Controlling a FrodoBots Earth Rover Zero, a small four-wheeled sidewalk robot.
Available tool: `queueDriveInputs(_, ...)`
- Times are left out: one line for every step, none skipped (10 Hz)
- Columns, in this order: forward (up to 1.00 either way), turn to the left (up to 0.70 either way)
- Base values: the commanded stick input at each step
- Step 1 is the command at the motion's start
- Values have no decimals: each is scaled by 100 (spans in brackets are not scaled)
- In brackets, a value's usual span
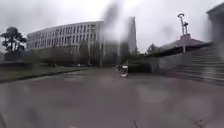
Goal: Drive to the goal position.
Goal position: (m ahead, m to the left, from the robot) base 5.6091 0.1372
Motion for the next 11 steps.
queueDriveInputs(100, 0)
queueDriveInputs(100, 0)
queueDriveInputs(100, 0)
queueDriveInputs(100, 0)
queueDriveInputs(100, 0)
queueDriveInputs(100, 0)
queueDriveInputs(100, 0)
queueDriveInputs(100, 0)
queueDriveInputs(100, 0)
queueDriveInputs(100, 0)
queueDriveInputs(100, 0)
